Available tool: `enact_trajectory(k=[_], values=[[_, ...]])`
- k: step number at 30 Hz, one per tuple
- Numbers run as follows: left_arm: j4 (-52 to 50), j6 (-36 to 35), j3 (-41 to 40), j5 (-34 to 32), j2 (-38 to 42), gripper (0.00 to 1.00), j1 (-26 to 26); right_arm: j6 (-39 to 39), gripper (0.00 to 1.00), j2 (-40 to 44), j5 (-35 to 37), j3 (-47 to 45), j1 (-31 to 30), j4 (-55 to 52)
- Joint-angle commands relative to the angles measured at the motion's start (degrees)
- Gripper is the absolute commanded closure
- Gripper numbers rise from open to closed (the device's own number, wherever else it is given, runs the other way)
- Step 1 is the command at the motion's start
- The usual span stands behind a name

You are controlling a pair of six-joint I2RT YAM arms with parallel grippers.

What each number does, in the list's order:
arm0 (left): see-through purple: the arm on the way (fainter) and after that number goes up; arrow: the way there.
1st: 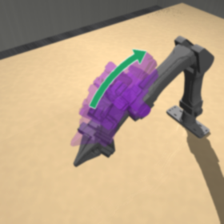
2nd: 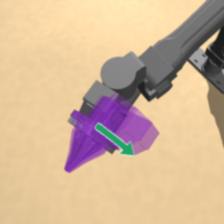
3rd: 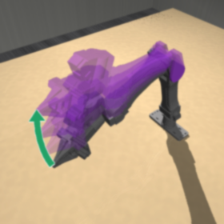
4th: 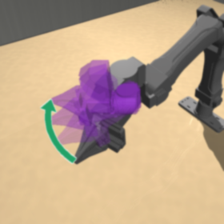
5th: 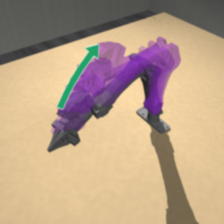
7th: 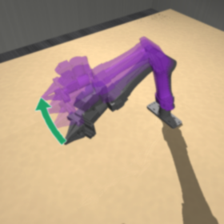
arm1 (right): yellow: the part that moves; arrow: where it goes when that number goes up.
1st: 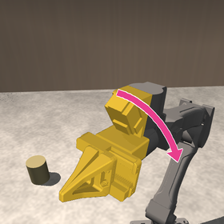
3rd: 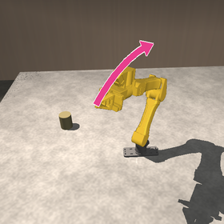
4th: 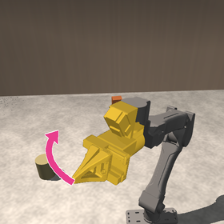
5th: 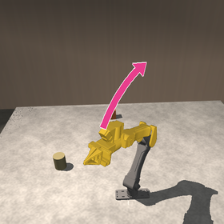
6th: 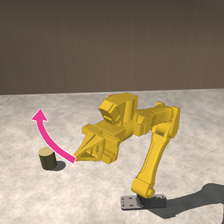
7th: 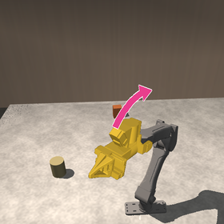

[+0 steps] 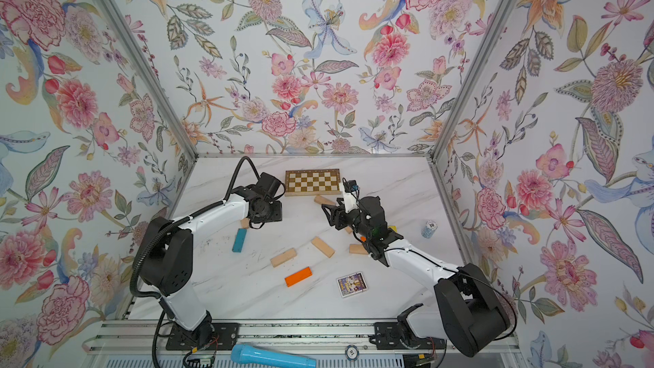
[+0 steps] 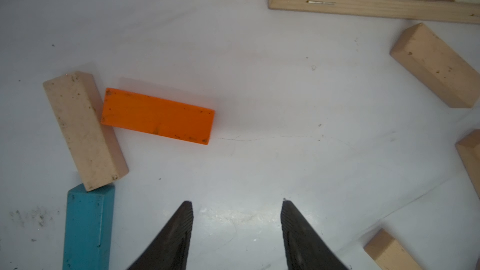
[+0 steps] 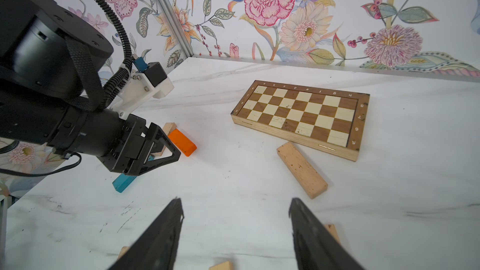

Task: Assemble the number 6 with building blocks
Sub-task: Adjust the building block at the center of the board.

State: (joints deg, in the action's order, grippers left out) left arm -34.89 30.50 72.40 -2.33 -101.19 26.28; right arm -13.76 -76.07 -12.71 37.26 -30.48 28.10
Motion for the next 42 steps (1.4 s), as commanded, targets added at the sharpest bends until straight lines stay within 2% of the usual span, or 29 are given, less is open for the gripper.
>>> enact_trajectory(k=[1, 5, 10, 12, 14, 18, 20, 22, 27, 42], values=[[-1.7, 0.27, -2.09, -1.59, 3.74, 0.43, -4.93, 0.14, 0.33, 0.11, 1.96, 1.33, -2.57, -1.55], [-0.29, -0.42, -4.87, 0.25, 5.12, 0.42, -12.45, -0.36, 0.33, -4.01, 4.03, 4.32, -7.02, -3.37], [4.04, 0.19, -6.74, 3.79, 4.86, 0.42, -20.46, -5.71, 0.36, -14.67, 7.01, 12.2, -12.54, -4.75], [5.32, 0.26, -6.75, 4.84, 3.6, 0.44, -22.17, -8.96, 0.38, -19.45, 7.01, 16.25, -13.88, -5.66], [7.4, 0.53, -6.83, 8.07, 1.67, 0.52, -23.6, -12.67, 0.41, -24.01, 8.03, 20.08, -15.15, -6.48], [9.26, 0.44, -6.48, 9.48, -1.32, 0.66, -24.88, -17.98, 0.47, -30.57, 8.93, 26.17, -16.44, -8.82], [9.91, -0.07, -6.11, 9.62, -3.36, 0.7, -25.64, -20.34, 0.55, -33.52, 9.7, 29.04, -17.18, -10.25], [9.54, -0.81, -5.1, 9.3, -5.36, 0.7, -26.18, -22.63, 0.6, -35.74, 10.83, 31.16, -17.48, -11.3], [10.1, -2.18, -3.42, 9.79, -9.09, 0.69, -26.66, -26.44, 0.66, -40.18, 11.97, 34.57, -18.2, -12.6], [11.07, -4.75, -1.41, 12.87, -11.8, 0.68, -26.55, -31.92, 0.69, -49.21, 11.39, 42.54, -19.41, -15.09]])
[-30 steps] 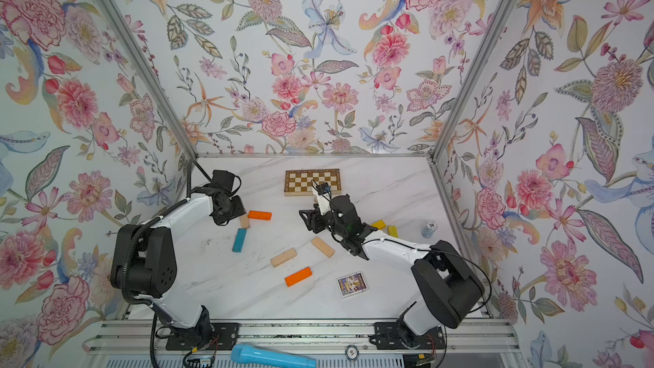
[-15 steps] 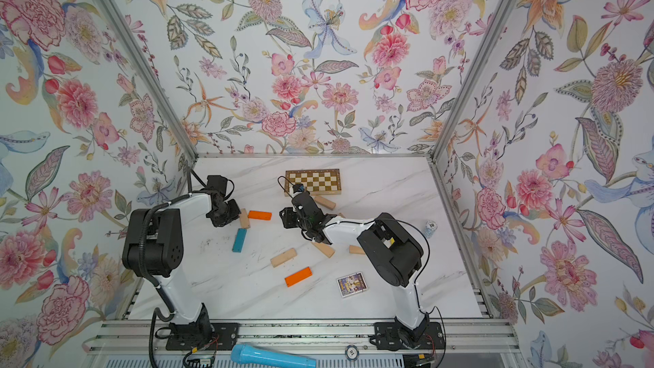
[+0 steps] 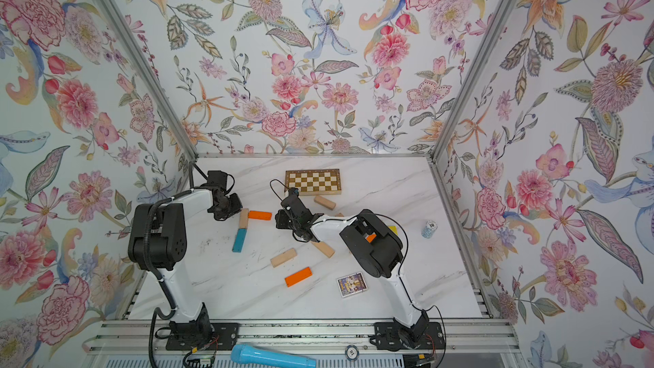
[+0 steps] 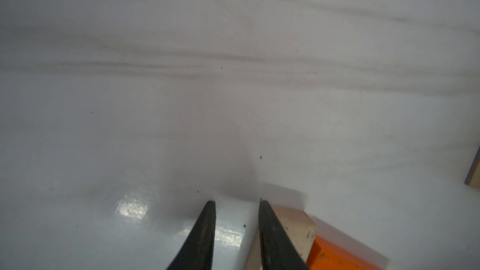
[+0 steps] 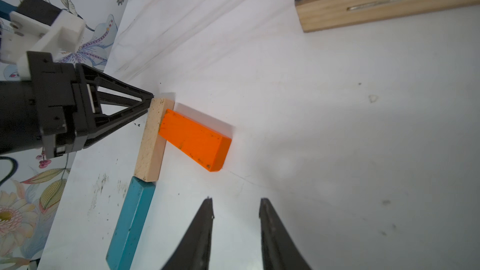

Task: Assemble the number 6 with building blocks
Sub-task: Adjust the building block at the center of the board.

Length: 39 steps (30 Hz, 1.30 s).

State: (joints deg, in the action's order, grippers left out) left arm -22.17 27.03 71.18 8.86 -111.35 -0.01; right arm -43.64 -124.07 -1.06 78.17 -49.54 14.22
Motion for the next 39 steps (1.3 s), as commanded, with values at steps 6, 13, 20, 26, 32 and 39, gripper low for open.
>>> enact_trajectory(k=[6, 13, 20, 26, 32, 39], values=[[-1.4, -1.49, -0.68, 2.55, -1.5, 0.68, 0.0, -2.93, 0.69, -3.41, -1.46, 3.49, -0.4, -1.7], [-1.18, -1.63, -0.76, 3.53, -1.9, 0.68, 0.6, -3.31, 0.7, -4.83, -2.33, 5.08, -0.34, -2.26], [-1.31, -1.54, -0.98, 3.61, -1.24, 0.68, 0.63, -4.33, 0.69, -6.46, -3.45, 6.82, -0.52, -2.19], [-1.42, -1.75, -0.87, 4.21, -1.15, 0.68, 0.8, -4.5, 0.7, -7.13, -3.61, 7.78, -0.56, -2.54], [-1.98, -1.58, -0.97, 3.5, -0.92, 0.68, 0.89, -4.27, 0.7, -7.3, -3.84, 8.34, -0.5, -2.75], [-2.63, 0.34, -1.03, 2.39, 0.83, 0.65, 0.28, -3.65, 0.69, -6.67, -3.61, 8.41, -0.31, -2.97]])
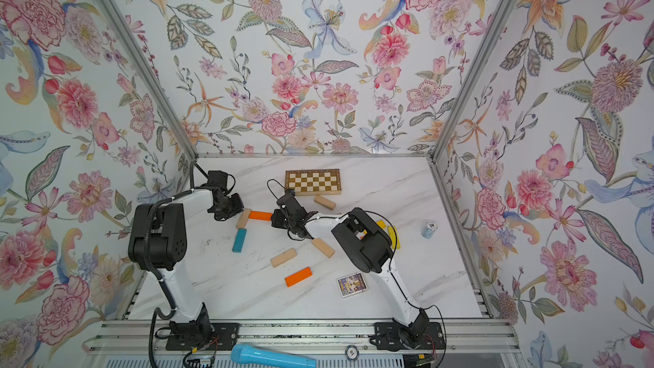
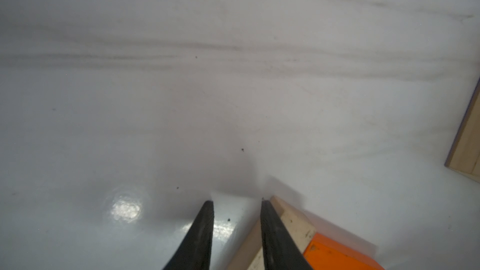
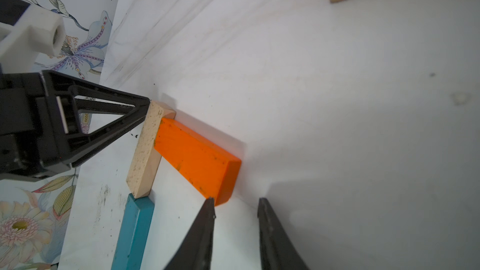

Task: Assemble the number 6 with building blocks
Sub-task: Adjust the building block at the center of the board.

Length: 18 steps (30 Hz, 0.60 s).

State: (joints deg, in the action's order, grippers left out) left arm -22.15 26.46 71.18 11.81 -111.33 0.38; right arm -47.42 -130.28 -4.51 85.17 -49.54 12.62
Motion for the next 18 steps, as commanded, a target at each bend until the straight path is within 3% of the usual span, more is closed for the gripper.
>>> enact_trajectory(k=[1, 12, 18], values=[[-2.57, 1.17, -1.34, -0.56, 1.04, 0.65, -0.33, 0.11, 0.69, -0.38, -0.23, 1.35, -0.37, -1.37], [-2.65, 0.41, -2.8, -0.67, 1.47, 0.68, -1.11, -0.48, 0.71, 0.9, 1.34, -0.85, -0.49, -1.0], [-3.18, -0.08, -2.49, -0.13, 1.13, 0.75, -1.05, -1.23, 0.82, 1.26, 1.28, -1.74, -0.51, 0.51]])
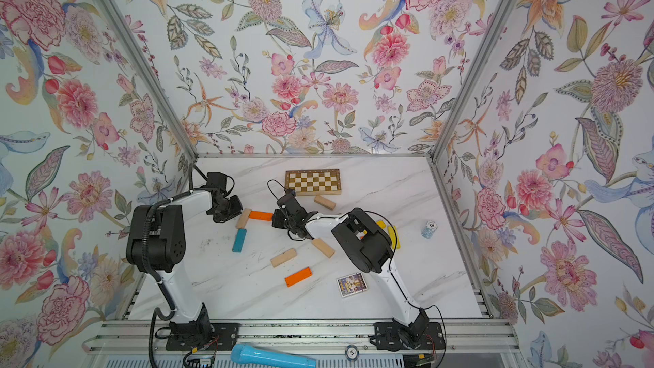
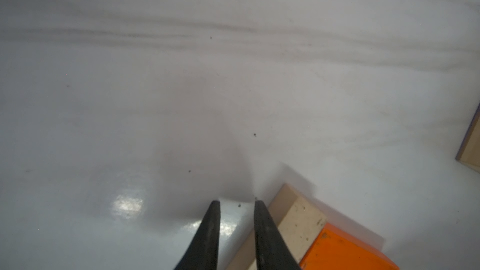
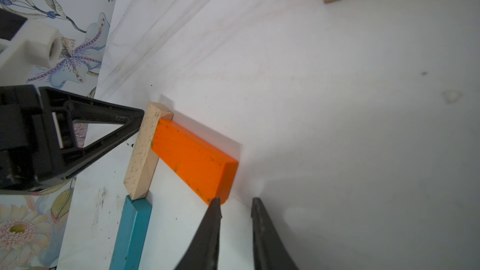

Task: Assemble the number 6 with building blocks
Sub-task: Adjust the building block at the center of the board.

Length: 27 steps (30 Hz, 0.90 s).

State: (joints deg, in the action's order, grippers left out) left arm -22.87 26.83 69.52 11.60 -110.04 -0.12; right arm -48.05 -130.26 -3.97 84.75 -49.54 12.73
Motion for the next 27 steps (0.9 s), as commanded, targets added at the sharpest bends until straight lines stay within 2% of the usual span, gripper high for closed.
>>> enact_trajectory(k=[1, 4, 27], values=[[-2.47, -0.46, -0.87, 0.14, -0.15, 0.75, -0.5, -0.68, 0.84, 1.31, 0.42, -1.49, -0.55, 0.88], [-2.29, -0.55, -0.96, 0.43, -0.25, 0.78, -0.5, -0.73, 0.89, 1.67, 0.47, -1.84, -0.51, 1.82], [-2.4, -3.62, 0.72, 2.36, -2.15, 0.79, 1.04, 0.39, 0.88, -1.49, -1.38, 2.53, -0.51, -0.61]])
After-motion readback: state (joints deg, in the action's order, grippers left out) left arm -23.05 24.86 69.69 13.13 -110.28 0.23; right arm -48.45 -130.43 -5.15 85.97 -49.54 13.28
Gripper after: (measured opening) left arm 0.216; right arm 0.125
